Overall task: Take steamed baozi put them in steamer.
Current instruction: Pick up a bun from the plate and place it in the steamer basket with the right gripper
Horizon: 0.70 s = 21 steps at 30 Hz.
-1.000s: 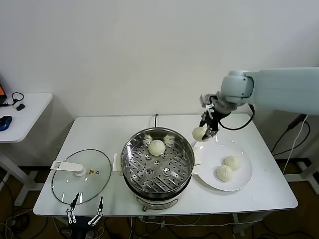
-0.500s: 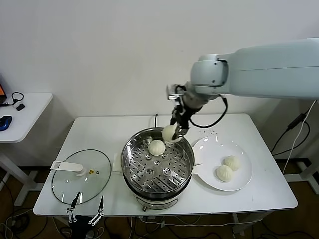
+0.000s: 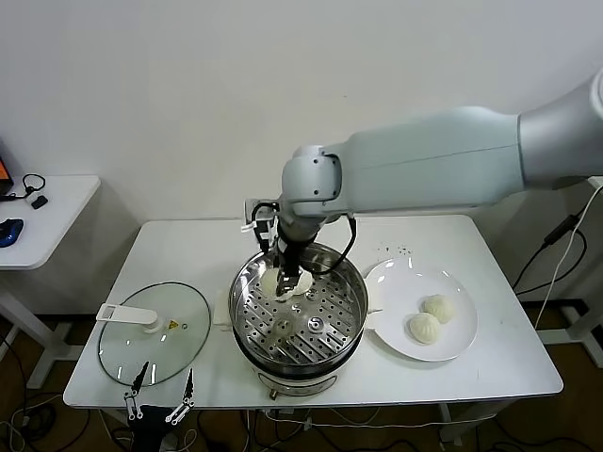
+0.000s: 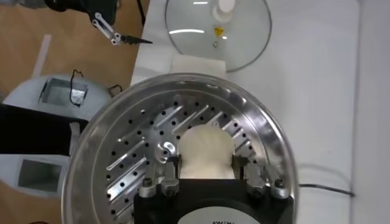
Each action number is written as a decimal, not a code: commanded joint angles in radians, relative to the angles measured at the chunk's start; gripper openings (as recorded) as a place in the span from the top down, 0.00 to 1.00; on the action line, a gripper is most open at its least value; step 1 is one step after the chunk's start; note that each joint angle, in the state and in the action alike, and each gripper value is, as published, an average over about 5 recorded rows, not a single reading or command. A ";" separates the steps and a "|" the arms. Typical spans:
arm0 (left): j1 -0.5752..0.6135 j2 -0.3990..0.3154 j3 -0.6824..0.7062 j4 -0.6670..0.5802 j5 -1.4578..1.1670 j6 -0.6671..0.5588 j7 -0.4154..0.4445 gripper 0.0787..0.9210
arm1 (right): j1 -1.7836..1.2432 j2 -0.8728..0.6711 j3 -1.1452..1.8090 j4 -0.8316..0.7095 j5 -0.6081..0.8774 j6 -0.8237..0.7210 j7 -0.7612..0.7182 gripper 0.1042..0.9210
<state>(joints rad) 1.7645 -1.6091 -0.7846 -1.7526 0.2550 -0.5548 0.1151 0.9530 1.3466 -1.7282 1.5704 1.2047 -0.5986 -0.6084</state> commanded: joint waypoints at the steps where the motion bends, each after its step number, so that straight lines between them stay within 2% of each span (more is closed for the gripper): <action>1: 0.000 -0.049 -0.001 0.004 0.000 0.000 0.000 0.12 | -0.134 0.065 0.035 -0.035 -0.032 -0.042 0.042 0.43; 16: 0.001 -0.049 -0.005 0.004 -0.001 -0.002 0.000 0.12 | -0.189 0.075 0.042 -0.069 -0.087 -0.052 0.063 0.43; 21: 0.000 -0.049 -0.004 0.004 -0.001 -0.001 0.001 0.12 | -0.194 0.069 0.052 -0.070 -0.086 -0.051 0.070 0.38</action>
<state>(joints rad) 1.7647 -1.6092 -0.7895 -1.7491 0.2548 -0.5564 0.1154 0.7887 1.4094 -1.6892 1.5107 1.1355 -0.6433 -0.5519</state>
